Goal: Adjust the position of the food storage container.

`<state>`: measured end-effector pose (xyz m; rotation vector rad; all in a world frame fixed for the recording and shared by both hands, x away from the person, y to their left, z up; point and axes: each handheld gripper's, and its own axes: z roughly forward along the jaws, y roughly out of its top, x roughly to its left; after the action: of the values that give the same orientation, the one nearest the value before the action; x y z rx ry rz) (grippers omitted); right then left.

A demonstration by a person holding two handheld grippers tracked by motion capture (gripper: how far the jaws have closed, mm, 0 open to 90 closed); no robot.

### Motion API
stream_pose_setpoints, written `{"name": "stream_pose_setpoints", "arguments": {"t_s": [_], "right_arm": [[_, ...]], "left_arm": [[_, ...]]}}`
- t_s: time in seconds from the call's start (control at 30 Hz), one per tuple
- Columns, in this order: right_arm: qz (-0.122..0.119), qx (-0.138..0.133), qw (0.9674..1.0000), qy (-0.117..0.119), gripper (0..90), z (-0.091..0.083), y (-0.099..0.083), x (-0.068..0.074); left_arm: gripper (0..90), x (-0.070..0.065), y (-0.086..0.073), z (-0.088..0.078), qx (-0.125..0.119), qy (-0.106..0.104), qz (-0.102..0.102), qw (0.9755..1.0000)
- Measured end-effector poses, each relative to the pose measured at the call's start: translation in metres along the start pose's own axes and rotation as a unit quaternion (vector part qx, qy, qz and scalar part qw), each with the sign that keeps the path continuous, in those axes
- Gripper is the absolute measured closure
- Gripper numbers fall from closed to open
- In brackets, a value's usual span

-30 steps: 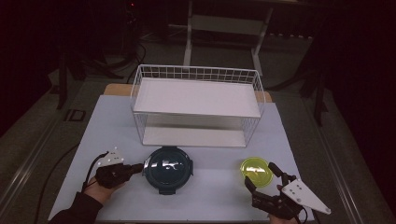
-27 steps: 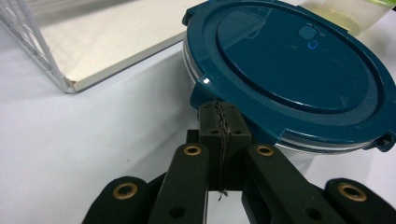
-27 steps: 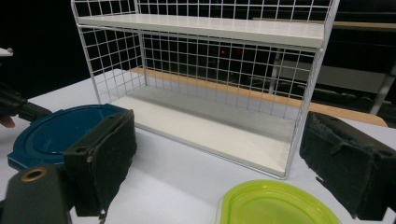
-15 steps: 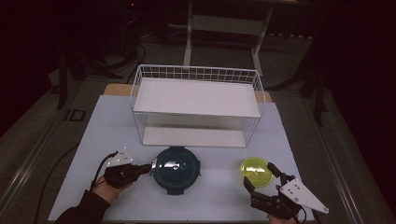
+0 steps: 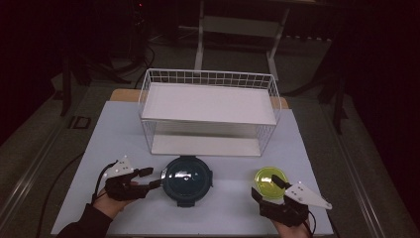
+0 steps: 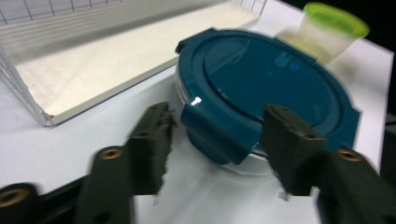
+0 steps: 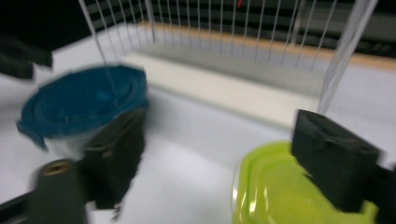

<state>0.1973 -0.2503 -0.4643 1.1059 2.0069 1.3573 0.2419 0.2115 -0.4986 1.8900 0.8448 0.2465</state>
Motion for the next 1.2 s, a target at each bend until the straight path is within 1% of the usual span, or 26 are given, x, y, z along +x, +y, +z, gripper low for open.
{"name": "stream_pose_setpoints", "arguments": {"t_s": [0.03,0.07,0.1,0.13,0.17,0.2,0.23,0.27,0.3,0.33,0.37,0.53,0.6,0.67,0.73,0.8,0.87,0.9,0.93,1.03,1.1,1.2], "right_arm": [[-0.003,0.009,0.9999,0.005,37.8,0.003,-0.001,0.000],[-0.005,0.018,0.9997,0.015,49.2,0.005,-0.003,0.001],[-0.010,0.027,0.9993,0.021,56.6,0.007,-0.003,0.002],[-0.013,0.036,0.9989,0.026,66.2,0.010,-0.004,0.003],[-0.017,0.062,0.9972,0.038,81.4,0.016,-0.006,0.004],[-0.017,0.062,0.9972,0.038,81.4,0.016,-0.006,0.004],[-0.015,0.074,0.9964,0.039,86.2,0.020,-0.007,0.004],[-0.015,0.074,0.9964,0.039,86.2,0.020,-0.007,0.004],[-0.011,0.085,0.9955,0.040,89.7,0.023,-0.008,0.003],[-0.011,0.100,0.9944,0.031,89.8,0.028,-0.011,0.000],[-0.014,0.103,0.9943,0.024,89.8,0.029,-0.012,-0.002],[-0.001,0.127,0.9919,0.008,89.9,0.034,-0.016,-0.010],[0.010,0.125,0.9920,0.005,89.9,0.034,-0.017,-0.013],[0.009,0.125,0.9921,-0.003,89.9,0.033,-0.017,-0.014],[0.013,0.127,0.9919,-0.002,89.9,0.032,-0.017,-0.016],[0.015,0.127,0.9917,-0.010,89.9,0.031,-0.017,-0.017],[0.018,0.127,0.9916,-0.012,89.9,0.031,-0.017,-0.018],[0.020,0.128,0.9914,-0.016,89.9,0.029,-0.017,-0.019],[0.024,0.128,0.9911,-0.025,89.8,0.027,-0.017,-0.022],[0.036,0.121,0.9914,-0.035,89.8,0.022,-0.017,-0.029],[0.041,0.120,0.9910,-0.043,89.8,0.020,-0.017,-0.032],[0.043,0.117,0.9912,-0.044,89.7,0.018,-0.018,-0.033]], "left_arm": [[35.1,-0.001,0.000,-0.002,-0.003,0.000,-0.003,1.0000],[31.6,-0.001,0.000,-0.004,-0.009,0.000,-0.006,0.9999],[28.4,-0.002,0.000,-0.006,-0.012,-0.002,-0.009,0.9999],[24.2,-0.003,0.000,-0.008,-0.006,0.003,-0.007,0.9999],[13.5,-0.004,0.001,-0.009,-0.004,0.013,-0.011,0.9999],[13.5,-0.005,0.002,-0.011,-0.001,0.015,-0.012,0.9998],[12.3,-0.005,0.002,-0.013,-0.003,0.017,-0.015,0.9997],[12.2,-0.005,0.002,-0.013,-0.003,0.017,-0.015,0.9997],[12.2,-0.005,0.000,-0.016,-0.015,0.018,-0.025,0.9994],[9.8,-0.005,0.000,-0.017,-0.020,0.016,-0.029,0.9993],[8.4,-0.004,-0.001,-0.017,-0.023,0.015,-0.030,0.9992],[6.7,-0.003,-0.003,-0.018,-0.032,0.018,-0.032,0.9988],[6.7,-0.003,-0.003,-0.018,-0.035,0.017,-0.035,0.9986],[6.7,-0.003,-0.003,-0.018,-0.039,0.015,-0.035,0.9985],[6.7,-0.003,-0.004,-0.018,-0.041,0.017,-0.035,0.9984],[6.7,-0.002,-0.004,-0.018,-0.041,0.016,-0.035,0.9984],[6.7,-0.002,-0.004,-0.018,-0.041,0.018,-0.035,0.9984],[6.7,-0.002,-0.004,-0.018,-0.040,0.016,-0.034,0.9985],[6.7,-0.002,-0.005,-0.018,-0.040,0.017,-0.033,0.9985],[6.7,-0.003,-0.005,-0.018,-0.040,0.014,-0.033,0.9985],[6.7,-0.003,-0.005,-0.018,-0.042,0.012,-0.035,0.9985],[6.7,-0.003,-0.005,-0.018,-0.042,0.012,-0.034,0.9984]]}}
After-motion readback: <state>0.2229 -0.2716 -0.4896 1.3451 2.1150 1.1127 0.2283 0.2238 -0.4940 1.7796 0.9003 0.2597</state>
